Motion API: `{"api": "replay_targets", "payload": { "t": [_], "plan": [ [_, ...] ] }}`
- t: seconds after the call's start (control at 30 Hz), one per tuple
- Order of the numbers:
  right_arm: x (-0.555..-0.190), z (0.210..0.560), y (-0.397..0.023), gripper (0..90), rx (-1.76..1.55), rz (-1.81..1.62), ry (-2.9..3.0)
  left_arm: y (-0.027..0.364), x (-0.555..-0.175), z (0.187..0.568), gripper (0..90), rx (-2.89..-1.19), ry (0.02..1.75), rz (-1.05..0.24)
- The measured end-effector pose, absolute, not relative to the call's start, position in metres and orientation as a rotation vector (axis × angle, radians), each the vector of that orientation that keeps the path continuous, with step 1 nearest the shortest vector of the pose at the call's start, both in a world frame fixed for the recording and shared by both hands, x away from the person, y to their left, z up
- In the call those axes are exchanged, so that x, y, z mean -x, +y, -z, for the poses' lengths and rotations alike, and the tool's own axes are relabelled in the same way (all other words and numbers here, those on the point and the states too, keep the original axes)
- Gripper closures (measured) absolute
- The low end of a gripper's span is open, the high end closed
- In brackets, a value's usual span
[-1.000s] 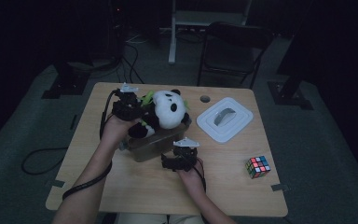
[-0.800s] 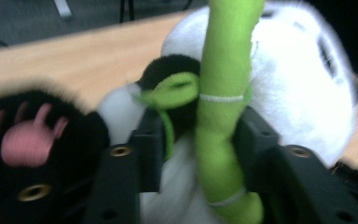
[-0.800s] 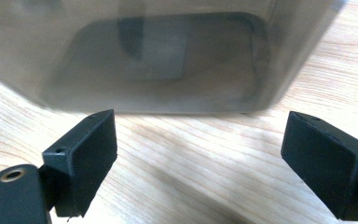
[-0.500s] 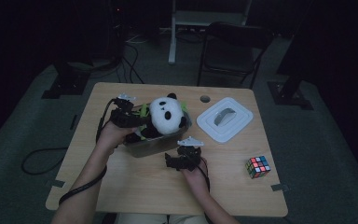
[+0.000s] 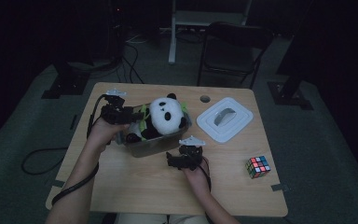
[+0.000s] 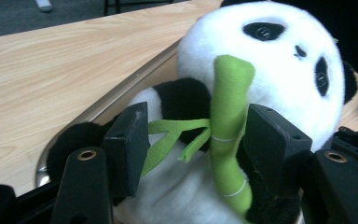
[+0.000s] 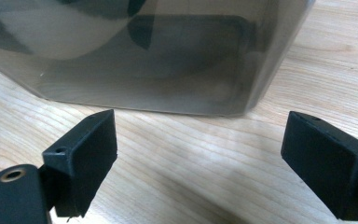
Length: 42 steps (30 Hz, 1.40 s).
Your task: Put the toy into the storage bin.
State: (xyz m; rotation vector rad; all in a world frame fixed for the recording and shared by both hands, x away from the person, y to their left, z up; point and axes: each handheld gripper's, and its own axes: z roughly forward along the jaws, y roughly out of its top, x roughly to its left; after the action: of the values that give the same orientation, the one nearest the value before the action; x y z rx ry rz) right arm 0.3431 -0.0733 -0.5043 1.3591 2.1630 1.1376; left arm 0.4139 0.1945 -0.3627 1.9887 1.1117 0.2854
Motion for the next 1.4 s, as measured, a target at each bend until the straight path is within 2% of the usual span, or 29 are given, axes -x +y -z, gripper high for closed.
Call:
{"api": "replay_targets", "payload": {
  "t": [0.33,0.4,0.6,1.0,1.2,1.37,1.4],
  "plan": [
    [-0.343,0.508,-0.074,10.4,-1.365,-1.125,2.179,0.173,-0.413,0.353,41.7,-1.95,1.026,-0.258],
    [-0.344,0.509,-0.074,10.3,-1.363,-1.123,2.188,0.163,-0.412,0.346,41.6,-1.951,0.942,-0.245],
    [-0.344,0.511,-0.072,10.3,-1.366,-1.127,2.196,0.14,-0.419,0.344,41.8,-1.975,0.879,-0.267],
    [-0.344,0.51,-0.075,10.3,-1.371,-1.13,2.202,0.116,-0.436,0.375,43.8,-2.133,0.892,-0.238],
    [-0.344,0.509,-0.076,10.4,-1.371,-1.127,2.206,0.108,-0.437,0.38,43.4,-2.166,0.883,-0.276],
    [-0.345,0.507,-0.076,10.3,-1.361,-1.131,2.203,0.116,-0.432,0.371,37.5,-2.122,0.87,-0.262],
    [-0.345,0.506,-0.077,10.4,-1.365,-1.135,2.202,0.12,-0.431,0.368,27.9,-2.116,0.858,-0.268]
  ]
}}
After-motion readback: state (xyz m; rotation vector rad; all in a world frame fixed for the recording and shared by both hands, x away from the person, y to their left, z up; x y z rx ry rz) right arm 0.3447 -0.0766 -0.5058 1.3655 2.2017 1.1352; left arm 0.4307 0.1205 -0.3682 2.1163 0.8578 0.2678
